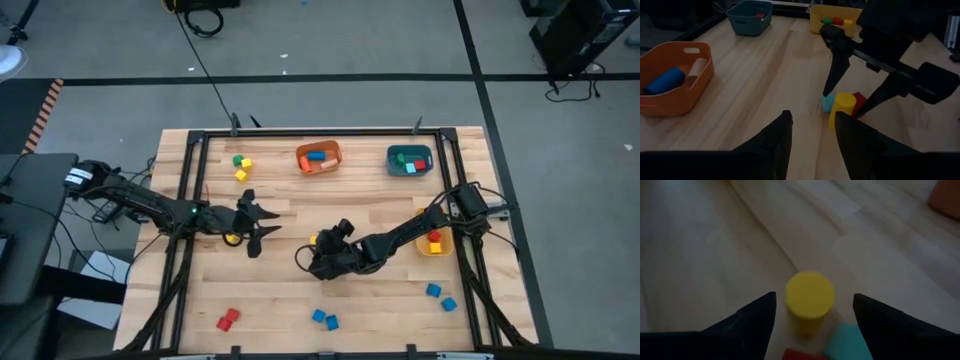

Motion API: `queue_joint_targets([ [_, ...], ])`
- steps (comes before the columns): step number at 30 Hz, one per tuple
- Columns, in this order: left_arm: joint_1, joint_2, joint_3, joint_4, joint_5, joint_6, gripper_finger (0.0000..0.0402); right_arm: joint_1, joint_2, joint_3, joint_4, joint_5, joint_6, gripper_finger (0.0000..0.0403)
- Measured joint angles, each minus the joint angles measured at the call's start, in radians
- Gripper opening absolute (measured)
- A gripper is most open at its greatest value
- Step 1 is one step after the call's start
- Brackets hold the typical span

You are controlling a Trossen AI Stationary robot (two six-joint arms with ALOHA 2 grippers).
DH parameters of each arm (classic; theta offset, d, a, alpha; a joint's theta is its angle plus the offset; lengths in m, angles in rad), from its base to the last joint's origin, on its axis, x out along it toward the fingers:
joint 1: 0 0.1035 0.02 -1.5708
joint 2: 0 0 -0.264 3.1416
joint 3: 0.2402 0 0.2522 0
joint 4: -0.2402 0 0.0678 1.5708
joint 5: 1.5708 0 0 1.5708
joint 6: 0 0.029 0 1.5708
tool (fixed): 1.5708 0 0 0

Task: Sort blocks by size
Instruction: Put the yellow cylinder block into the orange bin

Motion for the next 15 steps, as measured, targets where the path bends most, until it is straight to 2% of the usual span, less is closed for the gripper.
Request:
queue_joint_targets([
  [7,0.0,0.0,0.0,-0.005,0.001,0.0,0.0157,-0.027,-0.001,0.0,0.018,-0.044,-0.024,0.0257],
  [10,0.0,0.0,0.0,-0.008,0.001,0.0,0.0157,-0.032,-0.001,0.0,0.016,-0.086,-0.03,0.0223],
  [15,0.0,0.0,0.0,-0.008,0.001,0.0,0.0157,-0.032,-0.001,0.0,0.02,-0.089,-0.057,0.014],
])
